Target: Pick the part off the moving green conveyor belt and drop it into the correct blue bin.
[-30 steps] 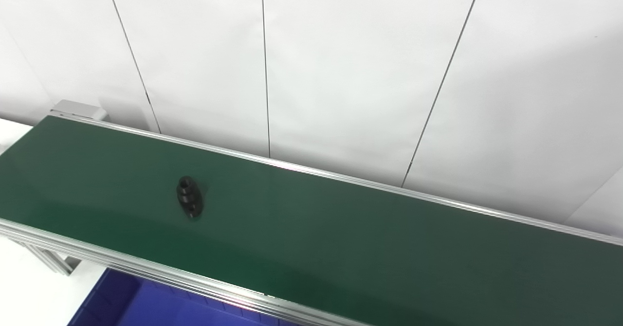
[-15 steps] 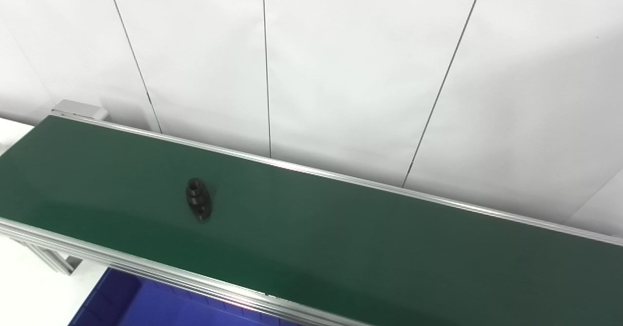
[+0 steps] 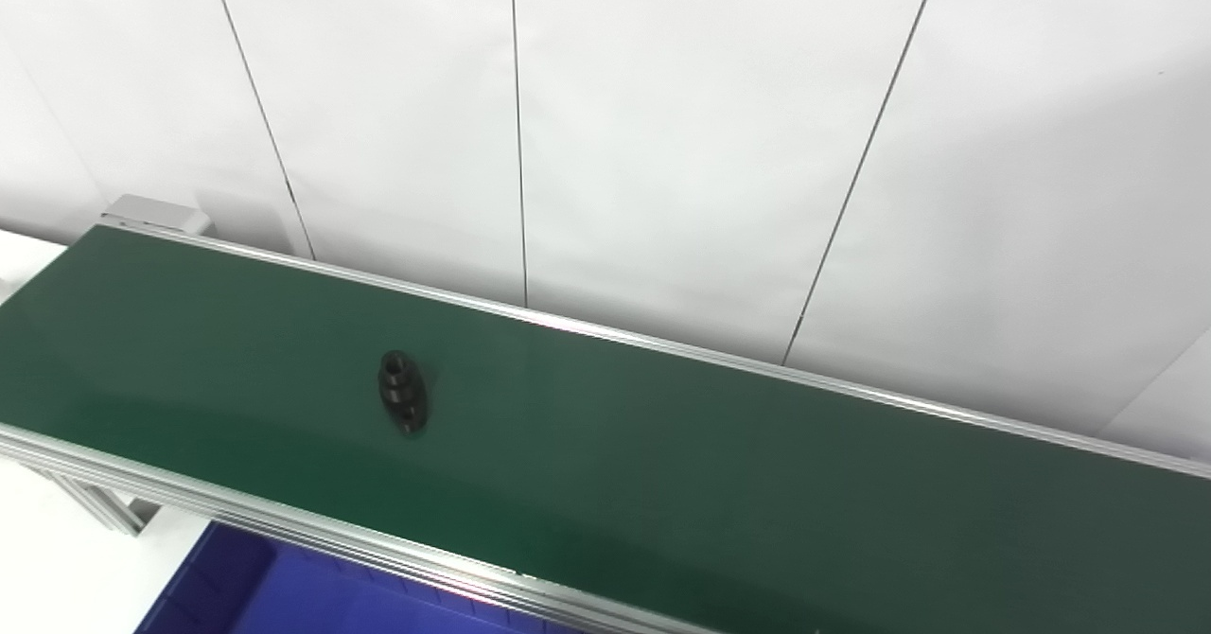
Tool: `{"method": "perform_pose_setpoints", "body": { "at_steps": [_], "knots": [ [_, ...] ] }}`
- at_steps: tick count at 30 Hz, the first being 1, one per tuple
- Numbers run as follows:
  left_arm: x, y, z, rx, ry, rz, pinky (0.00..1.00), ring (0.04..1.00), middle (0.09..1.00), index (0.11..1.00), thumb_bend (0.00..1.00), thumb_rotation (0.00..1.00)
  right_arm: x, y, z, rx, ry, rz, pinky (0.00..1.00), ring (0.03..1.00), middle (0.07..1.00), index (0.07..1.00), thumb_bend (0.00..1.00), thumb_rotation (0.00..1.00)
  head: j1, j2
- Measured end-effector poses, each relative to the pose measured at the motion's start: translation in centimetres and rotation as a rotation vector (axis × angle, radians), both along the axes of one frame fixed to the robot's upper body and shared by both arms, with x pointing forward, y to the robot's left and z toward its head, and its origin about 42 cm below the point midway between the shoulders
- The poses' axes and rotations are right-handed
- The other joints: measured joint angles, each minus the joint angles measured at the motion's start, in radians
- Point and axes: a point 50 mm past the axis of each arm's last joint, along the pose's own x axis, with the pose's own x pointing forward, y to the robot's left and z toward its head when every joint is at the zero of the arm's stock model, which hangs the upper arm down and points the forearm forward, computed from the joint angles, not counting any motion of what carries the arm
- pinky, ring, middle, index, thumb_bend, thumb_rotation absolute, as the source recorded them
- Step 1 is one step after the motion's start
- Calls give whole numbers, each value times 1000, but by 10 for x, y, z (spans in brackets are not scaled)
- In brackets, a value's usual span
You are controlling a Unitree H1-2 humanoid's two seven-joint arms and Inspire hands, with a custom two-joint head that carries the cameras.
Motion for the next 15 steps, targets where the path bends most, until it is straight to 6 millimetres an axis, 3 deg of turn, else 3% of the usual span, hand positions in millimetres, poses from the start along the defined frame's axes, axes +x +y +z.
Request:
{"method": "perform_pose_setpoints", "body": {
  "at_steps": [4, 11, 15],
  "knots": [
    [-1, 0, 1, -1, 0, 0, 741, 838, 853, 836, 1000, 873, 13, 7, 16, 31, -79, 0, 626, 777, 879, 923, 1000, 910, 0, 3],
    [-1, 0, 1, -1, -1, 0, 732, 833, 851, 842, 1000, 871, 29, 3, 36, 76, -167, -75, 608, 748, 865, 896, 1000, 894, -6, 6],
    [0, 0, 1, -1, -3, 0, 730, 833, 850, 844, 1000, 865, 50, 3, 50, 118, -240, -97, 633, 758, 879, 904, 1000, 896, -6, 5]
  ]
}}
